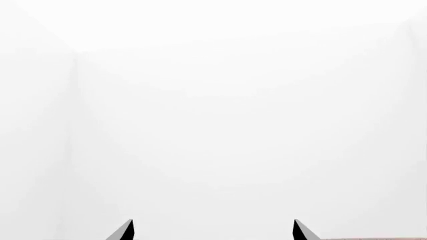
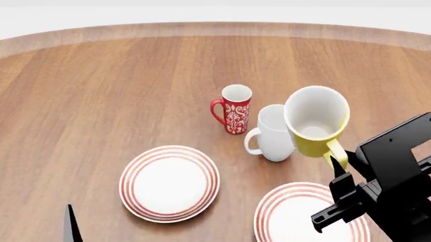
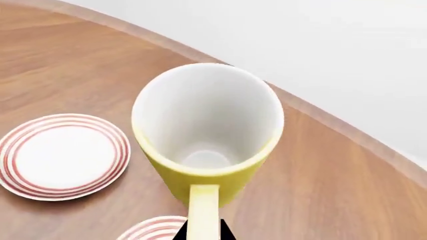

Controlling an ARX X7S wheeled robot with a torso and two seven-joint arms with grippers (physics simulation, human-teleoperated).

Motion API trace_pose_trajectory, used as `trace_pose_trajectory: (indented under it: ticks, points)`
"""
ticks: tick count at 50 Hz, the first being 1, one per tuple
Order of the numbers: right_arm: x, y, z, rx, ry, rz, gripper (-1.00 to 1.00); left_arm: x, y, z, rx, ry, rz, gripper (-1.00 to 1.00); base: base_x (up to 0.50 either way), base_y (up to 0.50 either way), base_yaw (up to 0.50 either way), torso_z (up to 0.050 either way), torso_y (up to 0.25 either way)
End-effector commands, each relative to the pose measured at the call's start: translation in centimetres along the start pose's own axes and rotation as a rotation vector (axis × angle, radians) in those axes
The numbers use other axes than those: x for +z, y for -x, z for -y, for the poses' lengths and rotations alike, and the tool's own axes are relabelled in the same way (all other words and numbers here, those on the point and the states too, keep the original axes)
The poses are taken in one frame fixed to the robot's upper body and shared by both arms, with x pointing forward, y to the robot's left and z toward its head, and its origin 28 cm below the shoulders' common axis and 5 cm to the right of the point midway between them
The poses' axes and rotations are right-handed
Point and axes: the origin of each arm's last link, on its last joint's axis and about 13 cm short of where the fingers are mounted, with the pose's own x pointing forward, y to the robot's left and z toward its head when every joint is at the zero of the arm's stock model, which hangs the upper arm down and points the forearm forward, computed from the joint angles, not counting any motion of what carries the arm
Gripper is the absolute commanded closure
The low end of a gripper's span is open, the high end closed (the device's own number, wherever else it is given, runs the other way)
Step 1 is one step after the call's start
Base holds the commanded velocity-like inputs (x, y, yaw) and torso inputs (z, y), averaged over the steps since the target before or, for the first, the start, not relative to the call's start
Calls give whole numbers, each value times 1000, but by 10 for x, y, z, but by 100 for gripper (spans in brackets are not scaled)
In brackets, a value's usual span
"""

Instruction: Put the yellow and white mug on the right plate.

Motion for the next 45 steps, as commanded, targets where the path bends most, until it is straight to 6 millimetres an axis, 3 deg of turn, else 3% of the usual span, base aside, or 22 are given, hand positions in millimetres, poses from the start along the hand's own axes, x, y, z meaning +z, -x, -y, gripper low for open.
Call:
trace_pose_trajectory:
  ticks: [1,25,45]
  points:
    - [7,3,14,72,-49,-8,100,1,-1,0,0,-2,10,-100,0,0,0,0,0]
    - [-5,-9,25,110,-46,-71,100,0,-1,0,-8,-3,3,-100,0,0,0,0,0]
    - [-23,-21,10,192,-52,-122,100,-1,1,1,-13,-4,-3,-100,0,0,0,0,0]
